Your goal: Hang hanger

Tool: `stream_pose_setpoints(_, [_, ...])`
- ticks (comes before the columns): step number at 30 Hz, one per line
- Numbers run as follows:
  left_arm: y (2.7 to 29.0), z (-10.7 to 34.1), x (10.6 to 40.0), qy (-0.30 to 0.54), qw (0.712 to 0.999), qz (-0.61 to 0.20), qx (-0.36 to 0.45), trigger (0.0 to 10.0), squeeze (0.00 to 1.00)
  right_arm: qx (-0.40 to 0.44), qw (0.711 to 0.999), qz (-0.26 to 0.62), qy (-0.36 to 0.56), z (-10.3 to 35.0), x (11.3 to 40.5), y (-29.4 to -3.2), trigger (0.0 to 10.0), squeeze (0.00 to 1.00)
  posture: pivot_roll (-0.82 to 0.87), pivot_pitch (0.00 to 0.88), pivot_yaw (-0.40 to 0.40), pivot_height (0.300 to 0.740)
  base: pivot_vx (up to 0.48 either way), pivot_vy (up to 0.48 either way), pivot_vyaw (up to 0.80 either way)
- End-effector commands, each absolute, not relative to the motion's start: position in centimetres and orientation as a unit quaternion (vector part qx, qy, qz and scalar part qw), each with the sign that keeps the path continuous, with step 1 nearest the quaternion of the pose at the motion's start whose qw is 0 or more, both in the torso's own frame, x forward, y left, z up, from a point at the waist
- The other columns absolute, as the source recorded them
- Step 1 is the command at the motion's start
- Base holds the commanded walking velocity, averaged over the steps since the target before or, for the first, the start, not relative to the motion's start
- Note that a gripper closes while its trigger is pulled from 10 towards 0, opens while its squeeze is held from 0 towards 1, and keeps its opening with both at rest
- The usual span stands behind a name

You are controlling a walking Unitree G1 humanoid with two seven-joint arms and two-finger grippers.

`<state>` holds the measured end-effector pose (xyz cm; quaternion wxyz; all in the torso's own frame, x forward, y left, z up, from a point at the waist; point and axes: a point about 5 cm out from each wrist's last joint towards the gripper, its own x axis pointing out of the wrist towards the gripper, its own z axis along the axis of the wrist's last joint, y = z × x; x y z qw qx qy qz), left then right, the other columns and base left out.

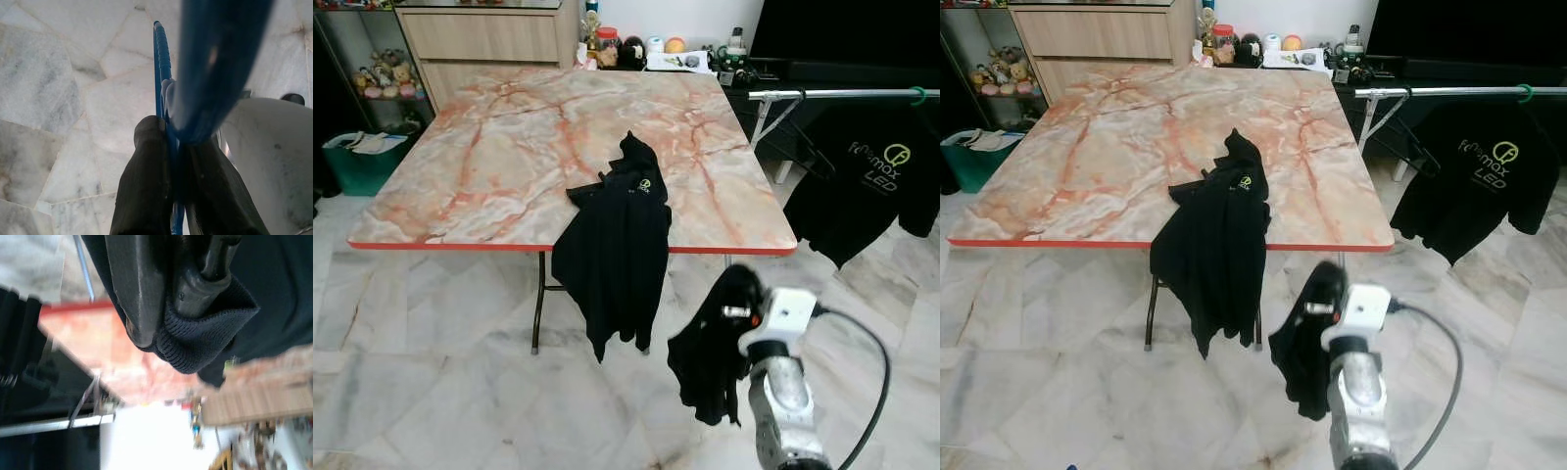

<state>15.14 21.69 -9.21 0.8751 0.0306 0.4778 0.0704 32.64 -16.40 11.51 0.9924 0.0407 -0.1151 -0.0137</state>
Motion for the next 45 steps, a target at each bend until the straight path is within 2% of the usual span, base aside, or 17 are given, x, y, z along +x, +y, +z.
stream_pose_setpoints(1, [20.9, -9.6, 14.6, 0.494, 0.866, 0.069, 0.026, 10.0, 0.00, 0.043, 0.987, -0.026, -0.154, 13.9, 33.0, -16.5, 10.0, 0.00, 0.05, 0.078, -0.015, 0.740, 0.000, 0.000, 0.00])
stream_pose_setpoints(8, [19.7, -9.4, 15.8, 0.486, 0.871, 0.066, 0.026, 10.0, 0.00, 0.044, 0.982, -0.023, -0.181, 16.2, 33.1, -15.9, 10.0, 0.00, 0.05, 0.072, -0.015, 0.740, 0.000, 0.000, 0.00])
stream_pose_setpoints(16, [22.1, -9.3, 14.7, 0.484, 0.871, 0.072, 0.032, 10.0, 0.00, 0.046, 0.978, -0.033, -0.202, 18.4, 33.3, -16.3, 10.0, 0.00, 0.03, 0.054, -0.009, 0.740, 0.273, 0.000, 0.00])
stream_pose_setpoints(28, [22.5, -9.3, 14.4, 0.487, 0.870, 0.070, 0.029, 10.0, 0.00, 0.056, 0.973, -0.023, -0.225, 20.9, 34.5, -14.8, 10.0, 0.00, 0.03, 0.075, 0.001, 0.740, 0.353, 0.000, 0.00])
stream_pose_setpoints(36, [23.1, -9.4, 14.0, 0.496, 0.865, 0.066, 0.035, 10.0, 0.00, 0.074, 0.961, -0.040, -0.264, 25.3, 36.1, -14.4, 10.0, 0.00, 0.02, 0.085, 0.019, 0.740, 0.365, 0.000, 0.00])
stream_pose_setpoints(45, [22.9, -9.3, 14.2, 0.493, 0.867, 0.061, 0.034, 10.0, 0.00, 0.064, 0.959, -0.059, -0.271, 27.7, 37.6, -14.4, 10.0, 0.00, 0.03, 0.085, 0.017, 0.740, 0.363, 0.000, 0.00])
